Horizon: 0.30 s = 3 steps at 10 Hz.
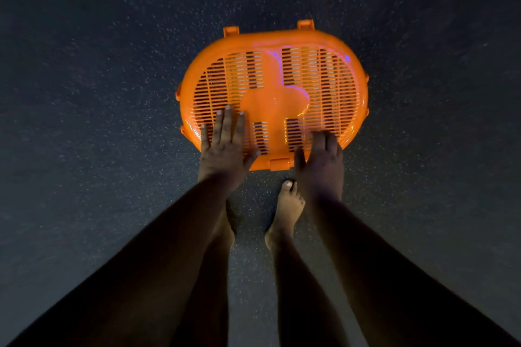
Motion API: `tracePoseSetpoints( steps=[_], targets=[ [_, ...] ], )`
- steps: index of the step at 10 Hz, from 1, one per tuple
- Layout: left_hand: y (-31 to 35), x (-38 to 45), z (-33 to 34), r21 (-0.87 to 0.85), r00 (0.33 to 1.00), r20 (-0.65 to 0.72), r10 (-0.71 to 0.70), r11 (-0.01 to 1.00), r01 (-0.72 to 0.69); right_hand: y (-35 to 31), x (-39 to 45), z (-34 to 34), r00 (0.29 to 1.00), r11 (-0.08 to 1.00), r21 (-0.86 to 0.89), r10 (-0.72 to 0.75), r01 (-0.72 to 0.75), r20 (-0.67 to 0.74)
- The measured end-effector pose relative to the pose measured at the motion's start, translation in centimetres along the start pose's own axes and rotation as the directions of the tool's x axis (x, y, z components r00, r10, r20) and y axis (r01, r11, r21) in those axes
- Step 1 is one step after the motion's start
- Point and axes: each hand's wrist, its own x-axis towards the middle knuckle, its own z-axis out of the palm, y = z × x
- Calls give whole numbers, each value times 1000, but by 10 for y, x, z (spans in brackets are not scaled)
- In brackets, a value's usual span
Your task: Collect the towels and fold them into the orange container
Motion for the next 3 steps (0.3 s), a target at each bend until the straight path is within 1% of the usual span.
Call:
tracePoseSetpoints(
  steps=[1,2,3],
  targets=[
    [-7,4,3,6,998,54,19,1000,-19,0,29,13,970,942,-266,-159,204,182],
    [-3,4,-10,14,995,103,-2,1000,0,0,26,14,959,931,-302,-129,205,252],
    [4,-6,-47,-58,959,283,-16,998,34,-23,16,-47,937,941,-238,-162,241,308]
  ],
)
